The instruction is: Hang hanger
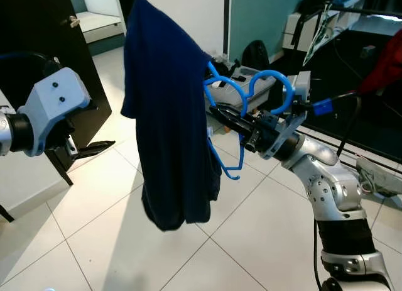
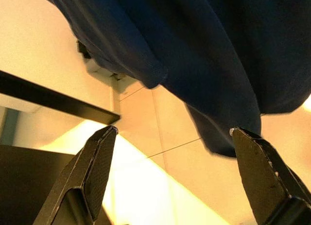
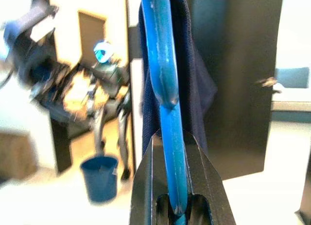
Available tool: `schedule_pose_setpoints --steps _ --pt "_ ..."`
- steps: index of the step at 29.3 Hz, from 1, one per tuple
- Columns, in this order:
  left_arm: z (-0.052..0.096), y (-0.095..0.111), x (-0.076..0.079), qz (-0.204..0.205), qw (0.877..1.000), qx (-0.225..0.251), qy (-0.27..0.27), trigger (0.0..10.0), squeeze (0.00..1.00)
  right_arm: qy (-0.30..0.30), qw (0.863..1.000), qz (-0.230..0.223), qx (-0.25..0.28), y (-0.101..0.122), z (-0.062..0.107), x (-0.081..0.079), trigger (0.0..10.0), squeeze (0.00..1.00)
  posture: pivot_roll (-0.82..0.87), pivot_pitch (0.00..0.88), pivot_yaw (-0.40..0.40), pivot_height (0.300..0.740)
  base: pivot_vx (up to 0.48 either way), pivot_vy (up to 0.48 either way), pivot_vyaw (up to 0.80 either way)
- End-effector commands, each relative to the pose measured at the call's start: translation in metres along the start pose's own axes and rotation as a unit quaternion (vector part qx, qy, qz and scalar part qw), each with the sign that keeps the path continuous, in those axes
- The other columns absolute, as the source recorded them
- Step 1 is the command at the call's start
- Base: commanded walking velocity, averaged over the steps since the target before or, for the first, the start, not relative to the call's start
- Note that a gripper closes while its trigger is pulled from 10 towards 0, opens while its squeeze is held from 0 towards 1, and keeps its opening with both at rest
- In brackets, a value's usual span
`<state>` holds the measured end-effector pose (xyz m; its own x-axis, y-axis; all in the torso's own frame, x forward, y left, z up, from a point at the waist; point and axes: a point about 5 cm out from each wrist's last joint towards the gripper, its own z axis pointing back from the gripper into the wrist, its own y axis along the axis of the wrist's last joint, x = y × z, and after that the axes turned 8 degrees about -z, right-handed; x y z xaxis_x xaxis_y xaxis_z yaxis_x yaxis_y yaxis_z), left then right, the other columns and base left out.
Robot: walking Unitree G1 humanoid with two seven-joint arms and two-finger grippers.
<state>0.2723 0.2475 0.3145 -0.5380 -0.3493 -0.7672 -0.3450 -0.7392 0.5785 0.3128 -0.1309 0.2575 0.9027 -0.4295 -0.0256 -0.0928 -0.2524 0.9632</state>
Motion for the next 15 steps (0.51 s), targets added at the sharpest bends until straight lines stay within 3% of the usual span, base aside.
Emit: schedule_pose_setpoints --steps 1,3,6,13,15 --pt "0.009 0.004 -0.008 -0.019 1.000 -0.001 0.005 10.0 0.00 0.021 1.000 0.007 -0.015 -0.003 -0.001 -0.005 10.0 0.00 -0.01 0.000 0.070 0.740 0.000 0.000 0.00" --pt "0.012 0.018 -0.016 -0.049 0.998 0.025 0.009 10.0 0.00 0.031 0.995 0.042 -0.087 -0.016 0.005 -0.005 10.0 0.00 -0.01 0.000 0.063 0.740 0.000 0.000 0.00" --pt "0.016 0.035 -0.023 -0.079 0.995 0.058 0.006 10.0 0.00 0.035 0.992 0.049 -0.113 -0.020 0.009 -0.004 10.0 0.00 -0.01 0.000 0.063 0.740 0.000 0.000 0.00" --pt "0.022 0.047 -0.030 -0.115 0.991 0.069 -0.011 10.0 0.00 0.038 0.989 0.055 -0.130 -0.021 0.013 -0.003 10.0 0.00 -0.01 0.000 0.064 0.740 0.000 0.000 0.00" --pt "0.019 0.048 -0.024 -0.123 0.989 0.070 -0.047 10.0 0.00 0.041 0.988 0.059 -0.137 -0.022 0.013 -0.003 10.0 0.00 -0.01 0.000 0.065 0.740 0.000 0.000 0.00"
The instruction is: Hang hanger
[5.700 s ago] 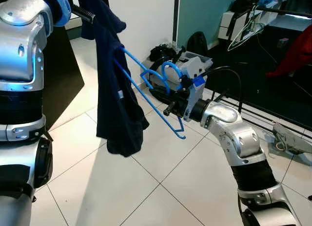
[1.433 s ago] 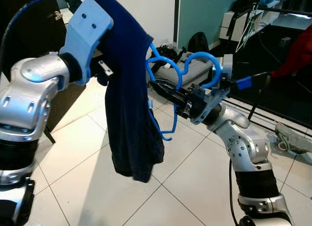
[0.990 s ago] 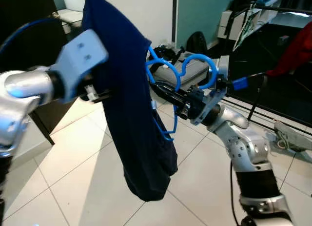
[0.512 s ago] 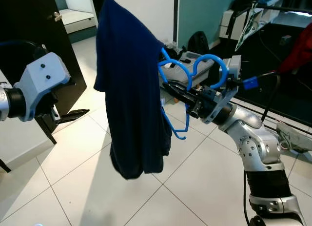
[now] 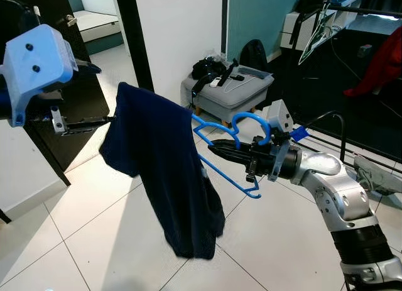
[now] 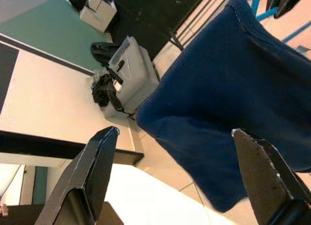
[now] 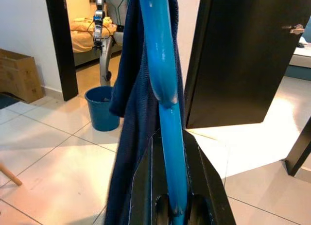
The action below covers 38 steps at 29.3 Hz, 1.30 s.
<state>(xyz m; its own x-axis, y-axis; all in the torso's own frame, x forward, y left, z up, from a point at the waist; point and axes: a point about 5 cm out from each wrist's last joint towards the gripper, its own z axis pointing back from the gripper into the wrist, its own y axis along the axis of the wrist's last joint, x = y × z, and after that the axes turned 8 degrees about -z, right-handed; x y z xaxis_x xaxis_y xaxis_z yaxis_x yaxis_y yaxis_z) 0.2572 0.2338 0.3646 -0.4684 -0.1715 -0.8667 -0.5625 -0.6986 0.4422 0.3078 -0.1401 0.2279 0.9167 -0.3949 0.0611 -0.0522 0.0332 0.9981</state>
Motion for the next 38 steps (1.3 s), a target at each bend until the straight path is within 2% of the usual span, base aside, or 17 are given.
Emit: schedule_pose_setpoints --steps 1,3,5,10,13,16,24,29,30,33,34,35,38 --pt "0.001 0.004 0.001 -0.015 0.999 -0.003 -0.030 10.0 0.00 0.014 1.000 0.021 0.003 0.005 -0.004 -0.003 10.0 0.00 -0.01 0.000 0.065 0.740 0.000 0.000 0.00" --pt "-0.009 0.005 0.016 -0.013 0.996 0.008 -0.088 10.0 0.00 0.022 0.999 0.025 -0.003 0.004 -0.005 -0.005 10.0 0.00 -0.01 0.000 0.066 0.740 0.000 0.000 0.00" --pt "-0.010 0.005 0.017 -0.013 0.996 0.009 -0.091 10.0 0.00 0.023 0.999 0.025 -0.004 0.004 -0.005 -0.005 10.0 0.00 -0.01 0.000 0.066 0.740 0.000 0.000 0.00" --pt "-0.030 -0.003 0.035 -0.001 0.991 -0.001 -0.132 10.0 0.00 0.041 0.997 0.055 -0.042 -0.002 -0.011 -0.011 10.0 0.00 -0.01 0.000 0.065 0.740 0.000 0.000 0.00" --pt "-0.038 -0.004 0.033 -0.001 0.991 0.000 -0.130 10.0 0.00 0.057 0.996 0.062 -0.044 0.000 -0.016 -0.014 10.0 0.00 -0.02 0.000 0.066 0.740 0.000 0.000 0.00" --pt "-0.039 -0.004 0.033 -0.001 0.992 0.001 -0.130 10.0 0.00 0.059 0.995 0.063 -0.044 0.001 -0.017 -0.015 10.0 0.00 -0.02 0.000 0.066 0.740 0.000 0.000 0.00" --pt "-0.047 -0.002 0.041 0.004 0.989 0.008 -0.146 10.0 0.00 0.073 0.994 0.068 -0.044 0.001 -0.020 -0.018 10.0 0.00 -0.02 0.000 0.064 0.740 0.000 0.000 0.00" --pt "-0.054 -0.007 0.046 0.011 0.988 -0.006 -0.154 10.0 0.00 0.076 0.993 0.073 -0.047 0.001 -0.021 -0.019 10.0 0.00 -0.02 0.000 0.065 0.740 0.000 0.000 0.00" --pt "-0.056 -0.009 0.049 0.011 0.987 -0.012 -0.163 8.9 0.00 0.076 0.993 0.074 -0.046 0.001 -0.021 -0.019 10.0 0.00 -0.02 0.000 0.067 0.740 0.000 0.000 0.00" --pt "-0.057 -0.010 0.052 0.013 0.985 -0.017 -0.171 8.9 0.00 0.076 0.993 0.075 -0.045 0.002 -0.021 -0.019 10.0 0.00 -0.02 0.000 0.067 0.740 0.000 0.000 0.00" --pt "-0.058 -0.012 0.055 0.016 0.983 -0.021 -0.182 1.3 0.00 0.076 0.993 0.075 -0.043 0.002 -0.021 -0.019 10.0 0.00 -0.03 0.000 0.070 0.740 0.000 0.000 0.00" --pt "-0.059 -0.013 0.058 0.020 0.981 -0.024 -0.190 0.0 0.00 0.076 0.993 0.076 -0.042 0.003 -0.021 -0.019 10.0 0.00 -0.03 0.000 0.071 0.740 0.000 0.000 0.00" --pt "-0.060 -0.014 0.060 0.022 0.980 -0.027 -0.196 0.0 0.00 0.075 0.993 0.076 -0.041 0.004 -0.021 -0.019 10.0 0.00 -0.03 0.000 0.071 0.740 0.000 0.000 0.00"
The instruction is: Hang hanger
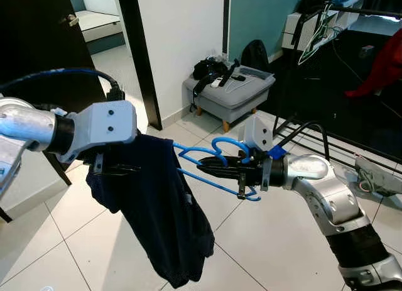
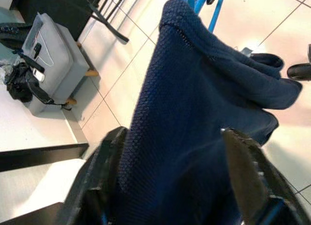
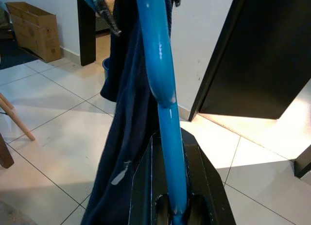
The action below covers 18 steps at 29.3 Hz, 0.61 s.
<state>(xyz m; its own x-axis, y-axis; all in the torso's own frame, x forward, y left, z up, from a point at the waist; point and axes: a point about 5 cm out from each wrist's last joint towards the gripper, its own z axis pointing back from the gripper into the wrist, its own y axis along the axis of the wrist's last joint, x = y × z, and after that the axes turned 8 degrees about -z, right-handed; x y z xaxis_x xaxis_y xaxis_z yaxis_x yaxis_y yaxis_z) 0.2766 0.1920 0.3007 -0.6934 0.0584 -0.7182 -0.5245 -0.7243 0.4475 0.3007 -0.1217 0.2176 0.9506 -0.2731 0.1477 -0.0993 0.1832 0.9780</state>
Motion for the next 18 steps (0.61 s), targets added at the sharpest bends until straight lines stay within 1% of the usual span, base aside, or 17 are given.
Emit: schedule_pose_setpoints --steps 1,10,13,18 --pt "-0.0056 -0.0049 0.0058 0.013 1.000 -0.009 -0.022 0.0 0.00 0.013 0.999 0.030 0.021 0.0142 -0.0051 -0.0028 10.0 0.00 -0.03 0.000 0.072 0.740 0.000 0.000 0.00" --pt "-0.0063 -0.0061 0.0064 0.022 1.000 -0.008 -0.021 0.0 0.00 0.013 0.999 0.030 0.020 0.0138 -0.0051 -0.0031 10.0 0.00 -0.02 0.000 0.072 0.740 0.000 0.000 0.00" --pt "-0.0068 -0.0031 0.0103 0.030 0.999 0.008 -0.034 0.0 0.00 0.012 0.999 0.031 0.019 0.0139 -0.0043 -0.0025 10.0 0.00 -0.03 0.000 0.071 0.740 0.000 0.000 0.00" --pt "-0.0074 -0.0031 0.0124 0.033 0.999 0.011 -0.039 0.0 0.00 0.012 0.999 0.032 0.018 0.0141 -0.0036 -0.0020 10.0 0.00 -0.03 0.000 0.067 0.740 0.000 0.000 0.00"
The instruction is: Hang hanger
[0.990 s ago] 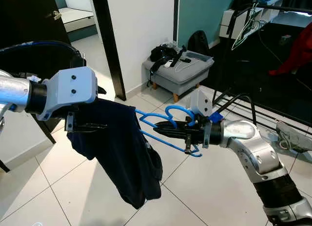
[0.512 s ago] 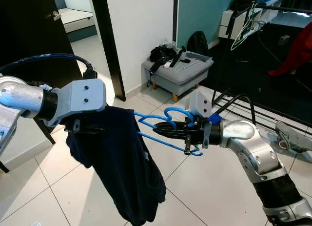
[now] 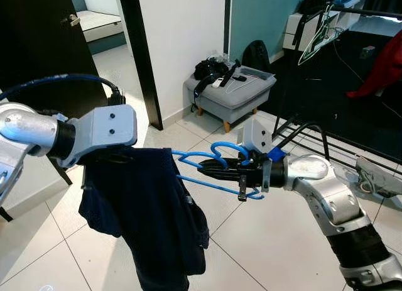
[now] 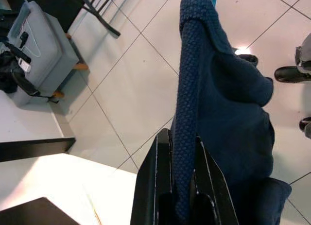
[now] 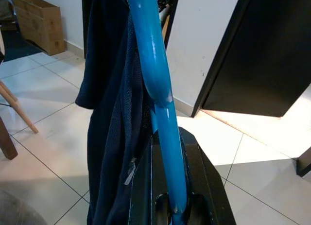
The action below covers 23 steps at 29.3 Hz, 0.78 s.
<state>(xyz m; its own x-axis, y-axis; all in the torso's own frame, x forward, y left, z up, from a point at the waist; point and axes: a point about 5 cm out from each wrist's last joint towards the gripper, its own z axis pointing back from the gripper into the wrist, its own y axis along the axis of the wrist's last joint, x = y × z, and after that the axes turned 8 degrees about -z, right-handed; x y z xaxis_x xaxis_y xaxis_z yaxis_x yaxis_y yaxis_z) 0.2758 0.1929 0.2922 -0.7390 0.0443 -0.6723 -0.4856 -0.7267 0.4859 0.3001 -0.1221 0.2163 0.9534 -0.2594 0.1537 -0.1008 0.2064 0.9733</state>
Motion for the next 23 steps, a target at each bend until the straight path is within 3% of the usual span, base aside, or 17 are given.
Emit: schedule_pose_setpoints --steps 1,8,9,10,11,19,23 --pt "-0.004 0.001 0.005 0.005 1.000 0.010 -0.021 0.0 0.00 0.005 0.999 0.028 0.028 0.016 -0.003 -0.001 10.0 0.00 -0.03 0.000 0.067 0.740 0.000 0.000 0.00" --pt "-0.004 0.002 0.005 0.005 1.000 0.017 -0.018 0.0 0.00 0.002 0.999 0.025 0.032 0.016 -0.003 0.000 10.0 0.00 -0.03 0.000 0.065 0.740 0.000 0.000 0.00" --pt "-0.003 0.002 0.005 0.005 1.000 0.020 -0.017 0.0 0.00 0.003 0.999 0.015 0.044 0.019 -0.002 0.002 10.0 0.08 -0.03 0.000 0.063 0.740 0.000 0.000 0.00" --pt "-0.003 0.002 0.005 0.005 1.000 0.020 -0.017 0.0 0.00 0.003 0.999 0.015 0.044 0.019 -0.002 0.002 10.0 0.08 -0.03 0.000 0.063 0.740 0.000 0.000 0.00" --pt "-0.003 0.002 0.005 0.007 1.000 0.023 -0.015 0.0 0.00 0.004 0.998 0.005 0.055 0.021 -0.001 0.003 10.0 1.00 -0.03 0.000 0.064 0.740 0.000 0.000 0.00" --pt "-0.002 0.000 -0.001 0.013 1.000 0.025 0.013 0.0 0.00 -0.024 0.996 -0.007 0.080 0.027 0.009 0.012 10.0 1.00 -0.03 0.000 0.065 0.740 0.000 0.000 0.00" --pt "0.003 -0.003 -0.009 0.010 0.999 0.021 0.042 0.0 0.00 -0.068 0.994 -0.011 0.084 0.026 0.026 0.025 10.0 1.00 -0.03 0.000 0.065 0.740 0.000 0.000 0.00"
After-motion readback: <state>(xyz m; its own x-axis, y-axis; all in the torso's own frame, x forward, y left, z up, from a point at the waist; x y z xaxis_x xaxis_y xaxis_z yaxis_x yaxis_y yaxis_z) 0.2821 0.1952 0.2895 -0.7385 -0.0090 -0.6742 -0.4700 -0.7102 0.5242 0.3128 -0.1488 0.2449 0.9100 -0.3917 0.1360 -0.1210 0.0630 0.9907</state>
